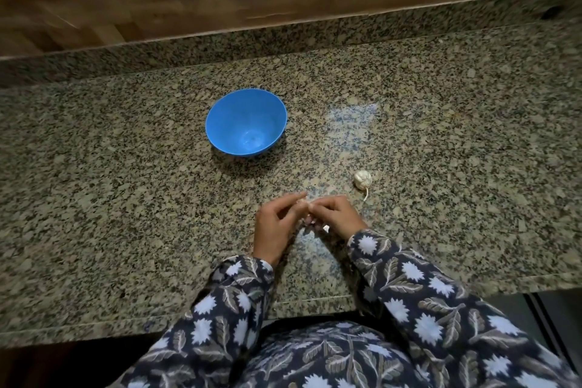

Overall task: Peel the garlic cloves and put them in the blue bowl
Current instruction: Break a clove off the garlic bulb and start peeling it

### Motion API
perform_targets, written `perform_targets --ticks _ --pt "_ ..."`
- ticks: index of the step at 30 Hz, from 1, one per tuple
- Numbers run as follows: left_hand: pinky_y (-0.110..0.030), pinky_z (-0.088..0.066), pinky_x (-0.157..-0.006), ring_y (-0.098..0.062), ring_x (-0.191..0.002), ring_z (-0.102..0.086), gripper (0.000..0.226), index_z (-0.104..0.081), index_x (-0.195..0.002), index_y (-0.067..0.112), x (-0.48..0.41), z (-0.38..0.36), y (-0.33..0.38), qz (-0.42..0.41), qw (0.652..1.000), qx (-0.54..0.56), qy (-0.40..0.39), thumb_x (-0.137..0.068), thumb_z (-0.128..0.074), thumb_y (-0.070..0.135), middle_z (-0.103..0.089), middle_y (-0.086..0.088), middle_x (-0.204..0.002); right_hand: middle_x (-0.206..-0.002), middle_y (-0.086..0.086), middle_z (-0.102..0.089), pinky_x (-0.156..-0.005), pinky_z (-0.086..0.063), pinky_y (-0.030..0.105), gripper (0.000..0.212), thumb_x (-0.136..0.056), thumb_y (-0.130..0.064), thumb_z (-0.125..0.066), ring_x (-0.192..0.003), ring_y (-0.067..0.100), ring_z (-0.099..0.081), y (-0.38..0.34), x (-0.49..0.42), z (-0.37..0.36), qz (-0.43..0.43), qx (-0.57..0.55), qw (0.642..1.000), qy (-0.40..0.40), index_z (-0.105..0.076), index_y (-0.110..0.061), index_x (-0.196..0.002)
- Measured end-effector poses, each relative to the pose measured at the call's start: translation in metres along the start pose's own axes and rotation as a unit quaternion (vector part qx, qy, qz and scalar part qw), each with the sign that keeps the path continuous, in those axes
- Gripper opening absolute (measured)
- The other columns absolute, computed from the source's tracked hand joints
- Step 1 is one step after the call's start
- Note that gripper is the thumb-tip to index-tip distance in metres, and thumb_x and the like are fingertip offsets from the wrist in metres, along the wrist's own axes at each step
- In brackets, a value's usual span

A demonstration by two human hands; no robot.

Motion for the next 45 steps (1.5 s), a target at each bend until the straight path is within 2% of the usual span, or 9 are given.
perform_targets --ticks 5,8,13,15,19,26,32,40,45 --pt "-0.02 -0.053 -0.082 -0.01 -0.096 -0.066 0.024 -0.071 -0.096 0.014 0.007 -0.006 -0.006 0.086 0.989 0.119 0.016 -0.075 -0.072 0.003 -0.07 -0.006 -0.103 -0.059 -0.002 -0.065 -0.047 -0.043 0.019 0.029 -0.091 -0.001 -0.045 -0.047 0.008 -0.054 0.003 0.004 0.001 0.009 0.011 1.0 0.026 -0.068 -0.004 -0.074" --pt "-0.028 -0.056 -0.08 -0.019 -0.092 -0.068 0.029 -0.07 -0.1 0.008 0.006 -0.007 -0.005 0.114 0.975 0.192 0.001 -0.074 -0.071 -0.004 -0.071 -0.011 -0.099 -0.059 0.0 -0.067 -0.047 -0.045 0.023 0.03 -0.091 -0.001 -0.045 -0.047 0.012 -0.054 0.004 0.004 0.005 -0.001 -0.009 1.0 0.013 -0.067 -0.005 -0.071" --pt "-0.033 -0.059 -0.073 -0.028 -0.088 -0.068 0.018 -0.067 -0.093 0.0 0.009 -0.006 -0.007 0.173 0.942 0.288 0.023 -0.076 -0.068 -0.007 -0.07 -0.015 -0.099 -0.065 -0.002 -0.07 -0.048 -0.047 0.026 0.015 -0.086 -0.008 -0.06 -0.047 0.013 -0.056 0.01 0.007 0.004 -0.013 -0.022 0.999 0.037 -0.07 -0.01 -0.076" --pt "-0.029 -0.059 -0.069 -0.024 -0.085 -0.068 0.015 -0.068 -0.089 0.002 0.009 -0.005 -0.009 0.181 0.942 0.279 0.033 -0.076 -0.068 -0.007 -0.072 -0.008 -0.095 -0.072 -0.002 -0.071 -0.05 -0.049 0.024 0.006 -0.079 -0.011 -0.069 -0.05 0.013 -0.059 0.016 0.009 0.008 -0.011 0.0 0.996 0.089 -0.072 -0.011 -0.085" --pt "-0.022 -0.057 -0.061 -0.016 -0.07 -0.068 0.013 -0.068 -0.087 0.001 0.011 -0.004 -0.007 0.184 0.949 0.252 0.042 -0.076 -0.068 -0.007 -0.071 -0.01 -0.088 -0.098 -0.002 -0.071 -0.066 -0.05 0.027 0.021 -0.082 -0.015 -0.067 -0.074 0.016 -0.065 0.016 0.009 0.012 0.025 0.055 0.987 0.147 -0.071 -0.025 -0.099" --pt "-0.02 -0.057 -0.06 -0.016 -0.068 -0.069 0.012 -0.068 -0.089 -0.001 0.013 -0.004 -0.007 0.187 0.951 0.245 0.027 -0.077 -0.068 -0.006 -0.072 -0.012 -0.081 -0.088 -0.007 -0.071 -0.066 -0.05 0.012 0.017 -0.08 -0.025 -0.07 -0.072 -0.005 -0.061 -0.005 0.018 0.004 0.107 0.192 0.964 0.148 -0.074 -0.016 -0.094" --pt "-0.021 -0.057 -0.063 -0.019 -0.07 -0.068 0.015 -0.069 -0.092 -0.004 0.016 -0.004 -0.006 0.179 0.959 0.217 0.029 -0.077 -0.068 -0.006 -0.072 -0.014 -0.082 -0.09 -0.001 -0.072 -0.058 -0.042 0.002 0.019 -0.081 -0.024 -0.069 -0.061 -0.005 -0.056 -0.007 0.018 0.005 0.107 0.256 0.949 0.149 -0.073 -0.015 -0.096" --pt "-0.018 -0.056 -0.062 -0.013 -0.067 -0.068 0.013 -0.068 -0.089 -0.004 0.018 -0.005 -0.005 0.176 0.961 0.212 0.024 -0.078 -0.066 -0.008 -0.07 -0.012 -0.083 -0.083 0.003 -0.073 -0.066 -0.052 0.021 0.013 -0.08 -0.016 -0.069 -0.067 0.008 -0.063 -0.005 0.017 0.005 0.085 0.223 0.957 0.165 -0.074 -0.011 -0.09" --pt "-0.025 -0.059 -0.068 -0.022 -0.075 -0.07 0.016 -0.065 -0.095 -0.008 0.023 -0.007 -0.009 0.242 0.898 0.366 0.039 -0.079 -0.063 -0.009 -0.071 -0.018 -0.087 -0.066 -0.003 -0.064 -0.069 -0.051 0.031 0.018 -0.087 -0.017 -0.059 -0.064 0.016 -0.06 0.006 0.014 0.012 0.01 0.137 0.972 0.192 -0.07 -0.016 -0.072"
Point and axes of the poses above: each hand's wrist, its own x-axis away from the middle knuckle, its own z-axis out of the back of the hand, y = z × x, the point moved 5 cm from there along -x, towards the middle knuckle
